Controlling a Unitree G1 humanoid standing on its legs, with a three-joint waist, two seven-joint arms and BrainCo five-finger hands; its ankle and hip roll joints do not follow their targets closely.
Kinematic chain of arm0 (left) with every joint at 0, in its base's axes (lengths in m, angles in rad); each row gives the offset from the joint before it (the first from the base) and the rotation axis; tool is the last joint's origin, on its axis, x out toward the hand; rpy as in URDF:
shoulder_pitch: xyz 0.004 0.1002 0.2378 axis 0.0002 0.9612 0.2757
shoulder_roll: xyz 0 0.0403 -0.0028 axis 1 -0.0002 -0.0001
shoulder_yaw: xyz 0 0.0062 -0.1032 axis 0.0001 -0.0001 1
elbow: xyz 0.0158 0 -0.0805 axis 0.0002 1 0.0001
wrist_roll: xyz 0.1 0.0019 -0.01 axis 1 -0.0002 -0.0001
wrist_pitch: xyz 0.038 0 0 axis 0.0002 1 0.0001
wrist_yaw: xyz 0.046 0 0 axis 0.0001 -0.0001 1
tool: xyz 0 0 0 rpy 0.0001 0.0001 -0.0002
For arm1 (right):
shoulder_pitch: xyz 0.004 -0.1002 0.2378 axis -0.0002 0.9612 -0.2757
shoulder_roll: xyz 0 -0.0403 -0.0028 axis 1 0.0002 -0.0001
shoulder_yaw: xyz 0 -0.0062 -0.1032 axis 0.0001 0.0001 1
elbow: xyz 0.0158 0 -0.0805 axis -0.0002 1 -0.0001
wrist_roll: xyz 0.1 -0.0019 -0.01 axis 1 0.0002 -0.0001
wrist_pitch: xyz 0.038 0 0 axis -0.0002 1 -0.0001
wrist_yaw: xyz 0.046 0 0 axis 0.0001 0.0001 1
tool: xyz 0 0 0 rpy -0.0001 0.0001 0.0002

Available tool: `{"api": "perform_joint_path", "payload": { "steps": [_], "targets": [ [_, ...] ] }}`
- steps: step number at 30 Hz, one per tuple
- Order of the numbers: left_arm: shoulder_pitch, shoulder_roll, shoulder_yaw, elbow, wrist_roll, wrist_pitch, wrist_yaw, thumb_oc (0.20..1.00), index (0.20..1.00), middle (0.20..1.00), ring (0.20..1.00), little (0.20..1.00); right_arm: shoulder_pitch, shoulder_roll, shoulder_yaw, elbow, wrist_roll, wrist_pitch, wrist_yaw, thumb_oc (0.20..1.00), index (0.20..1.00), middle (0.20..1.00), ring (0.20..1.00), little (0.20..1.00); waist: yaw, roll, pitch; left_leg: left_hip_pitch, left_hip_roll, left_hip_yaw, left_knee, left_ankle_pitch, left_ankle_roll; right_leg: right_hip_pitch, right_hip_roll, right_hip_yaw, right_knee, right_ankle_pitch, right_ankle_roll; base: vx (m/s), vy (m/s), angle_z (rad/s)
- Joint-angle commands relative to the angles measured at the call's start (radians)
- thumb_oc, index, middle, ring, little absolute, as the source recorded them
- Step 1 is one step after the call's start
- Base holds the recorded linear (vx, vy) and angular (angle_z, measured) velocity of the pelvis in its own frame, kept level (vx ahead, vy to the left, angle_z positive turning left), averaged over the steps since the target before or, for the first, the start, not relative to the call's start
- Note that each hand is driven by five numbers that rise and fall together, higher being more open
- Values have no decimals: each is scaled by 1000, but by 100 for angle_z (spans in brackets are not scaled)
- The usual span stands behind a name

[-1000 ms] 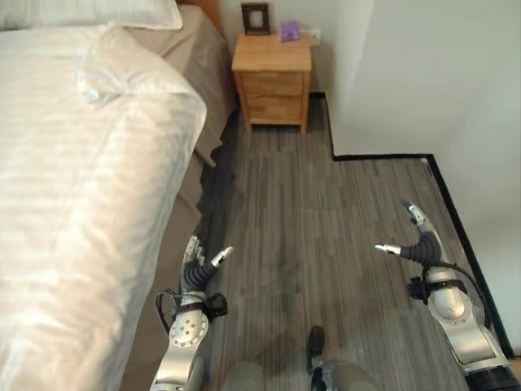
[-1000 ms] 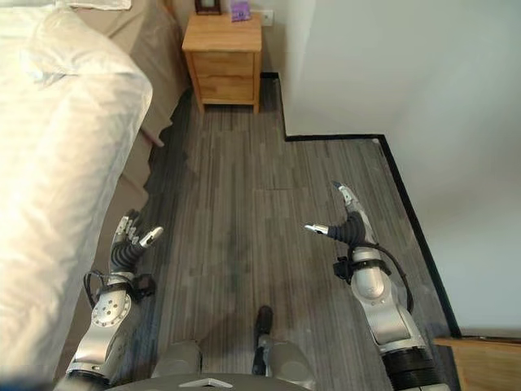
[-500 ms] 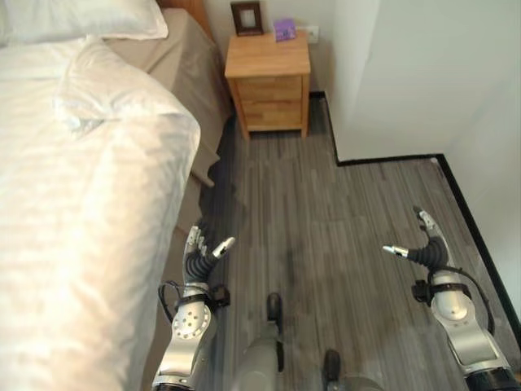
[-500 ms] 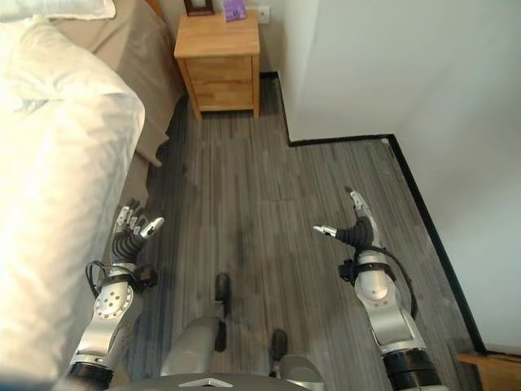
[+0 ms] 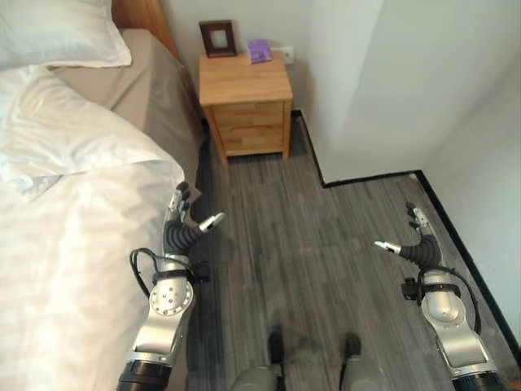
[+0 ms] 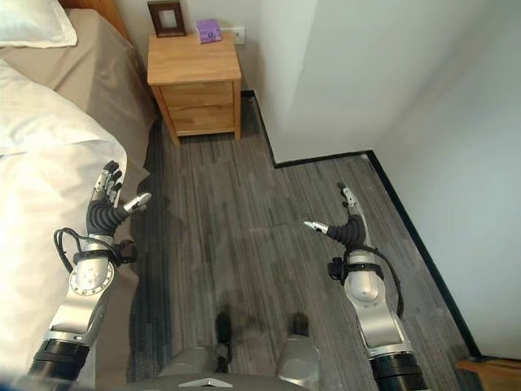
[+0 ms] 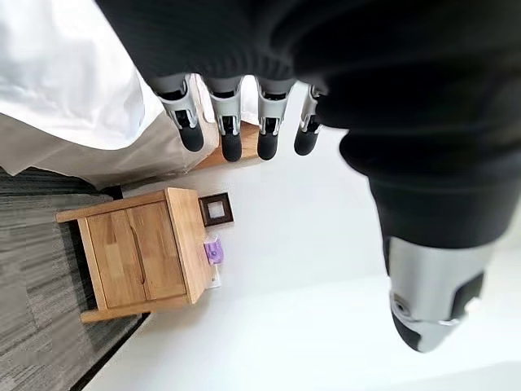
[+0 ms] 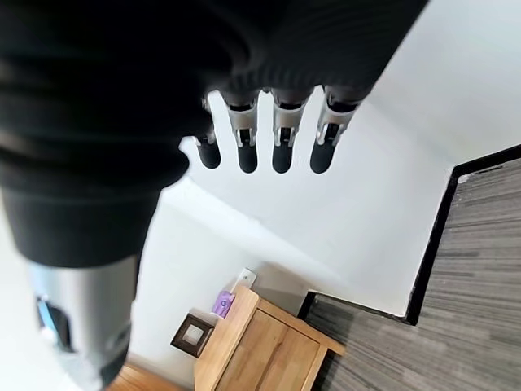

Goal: Making the bed.

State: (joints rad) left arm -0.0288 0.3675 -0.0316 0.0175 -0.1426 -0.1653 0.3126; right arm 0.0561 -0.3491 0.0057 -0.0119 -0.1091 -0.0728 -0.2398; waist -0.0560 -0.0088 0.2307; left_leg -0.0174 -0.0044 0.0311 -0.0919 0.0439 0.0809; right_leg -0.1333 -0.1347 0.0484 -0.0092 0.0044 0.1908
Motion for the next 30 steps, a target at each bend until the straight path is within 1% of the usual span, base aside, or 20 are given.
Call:
{"api": "perform_joint_path", "payload": {
  "steps": [1, 2, 4, 6, 9, 10, 14, 18, 20, 23, 24, 25, 26, 27, 28, 29, 30],
  "targets": [
    [-16, 50, 11, -65, 33, -66, 5, 1000, 1000, 1000, 1000, 1000, -1, 13, -66, -26, 38, -60, -32, 1000, 1000, 1000, 1000, 1000, -35, -41, -18, 31, 51, 9, 5, -75, -131, -11, 8, 20, -45, 54, 16, 133, -42, 96],
    [-17, 49, 1, -62, 35, -66, 1, 1000, 1000, 1000, 1000, 1000, 8, 11, -69, -24, 42, -64, -32, 1000, 1000, 1000, 1000, 1000, -39, -48, -21, 39, 42, 2, 5, -90, -127, 1, 2, 27, -64, 54, 13, 177, -64, 81],
    [2, 36, 11, -62, 44, -62, -12, 1000, 1000, 1000, 1000, 1000, 20, 11, -77, -22, 44, -64, -20, 1000, 1000, 1000, 1000, 1000, -39, -58, -38, 59, 36, 1, 5, -97, -128, 28, -14, 34, -71, 70, 20, 117, -64, 64],
    [27, 22, 11, -65, 29, -59, -22, 1000, 1000, 1000, 1000, 1000, 29, 7, -77, -18, 50, -58, -11, 1000, 1000, 1000, 1000, 1000, -41, -54, -51, 71, 45, 2, 5, -99, -130, 41, -7, 44, -67, 75, 15, 112, -71, 15],
    [77, 11, 17, -69, 23, -52, -43, 1000, 1000, 1000, 1000, 1000, 63, 4, -93, -14, 50, -54, 2, 1000, 1000, 1000, 1000, 1000, -45, -41, -74, 87, 59, -2, 5, -104, -135, 77, -4, 27, -69, 58, 1, 101, -40, -3],
    [152, -64, -32, 502, -61, -25, -129, 1000, 1000, 1000, 1000, 1000, 76, 35, -10, 181, 211, -86, 76, 1000, 1000, 1000, 1000, 1000, 40, 34, -40, 25, 42, -72, 63, -125, -129, 110, -27, -56, 30, -74, -29, 32, -29, -3],
    [174, -73, -27, 436, -59, -34, -125, 1000, 1000, 1000, 1000, 1000, 59, 9, -1, 165, 188, -82, 75, 1000, 1000, 1000, 1000, 1000, 46, 31, -54, 40, 44, -58, 43, -114, -129, 136, -27, -56, -8, -68, -33, 16, -28, -2],
    [182, -70, -20, 310, -87, -49, -130, 1000, 1000, 1000, 1000, 1000, 41, -29, 16, 127, 148, -85, 83, 1000, 1000, 1000, 1000, 1000, 57, 33, -55, 52, 59, -69, 23, -95, -139, 128, -8, -80, 9, -70, -45, 27, -105, 5],
    [172, -71, -18, 258, -106, -61, -141, 1000, 1000, 1000, 1000, 1000, 20, -51, 28, 114, 113, -87, 86, 1000, 1000, 1000, 1000, 1000, 60, 30, -56, 56, 62, -69, 22, -98, -145, 138, 0, -89, -8, -76, -50, 47, -141, 9],
    [166, -75, -8, 214, -124, -73, -150, 1000, 1000, 1000, 1000, 1000, 9, -77, 30, 106, 72, -87, 94, 1000, 1000, 1000, 1000, 1000, 62, 23, -53, 49, 72, -75, 70, -116, -155, 149, 5, -90, -18, -82, -58, 51, -121, 7],
    [158, -75, -12, 197, -129, -78, -150, 1000, 1000, 1000, 1000, 1000, 9, -92, 22, 100, 63, -88, 93, 1000, 1000, 1000, 1000, 1000, 65, 13, -43, 29, 76, -76, 148, -133, -166, 164, 4, -89, -29, -86, -66, 68, -187, 2],
    [136, -86, -25, 173, -152, -81, -156, 1000, 1000, 1000, 1000, 1000, 19, -111, 6, 87, 44, -93, 84, 1000, 1000, 1000, 1000, 1000, 74, -2, -8, -51, 80, -81, 349, -58, -199, 197, 11, -92, -35, -98, -93, 62, -186, -4],
    [135, -85, -25, 174, -153, -81, -156, 1000, 1000, 1000, 1000, 1000, 19, -111, 4, 87, 44, -93, 84, 1000, 1000, 1000, 1000, 1000, 72, 0, -6, -58, 81, -85, 362, -62, -200, 198, 12, -95, -36, -97, -94, 12, -256, -6],
    [108, -92, -44, 169, -175, -85, -151, 1000, 1000, 1000, 1000, 1000, 21, -134, -10, 77, 27, -93, 65, 1000, 1000, 1000, 1000, 1000, 95, -26, 43, -204, 62, -107, 606, 58, -241, 232, -2, -110, -38, -96, -121, 35, -217, 15],
    [100, -97, -54, 172, -191, -85, -152, 1000, 1000, 1000, 1000, 1000, 13, -142, -14, 87, 11, -90, 43, 1000, 1000, 1000, 1000, 1000, 96, -41, 49, -252, 67, -83, 657, 42, -226, 248, -7, -118, -47, -102, -125, 118, -244, 28],
    [98, -94, -56, 171, -197, -84, -153, 1000, 1000, 1000, 1000, 1000, 5, -144, -15, 93, 5, -82, 39, 1000, 1000, 1000, 1000, 1000, 99, -47, 48, -279, 78, -58, 666, 26, -219, 261, -11, -120, -54, -108, -124, 245, -111, 19],
    [96, -88, -57, 167, -204, -84, -154, 1000, 1000, 1000, 1000, 1000, -1, -143, -13, 94, 5, -74, 37, 1000, 1000, 1000, 1000, 1000, 107, -45, 39, -296, 90, -34, 626, 1, -214, 272, -13, -119, -63, -118, -118, 459, 6, -18]
  ]
}}
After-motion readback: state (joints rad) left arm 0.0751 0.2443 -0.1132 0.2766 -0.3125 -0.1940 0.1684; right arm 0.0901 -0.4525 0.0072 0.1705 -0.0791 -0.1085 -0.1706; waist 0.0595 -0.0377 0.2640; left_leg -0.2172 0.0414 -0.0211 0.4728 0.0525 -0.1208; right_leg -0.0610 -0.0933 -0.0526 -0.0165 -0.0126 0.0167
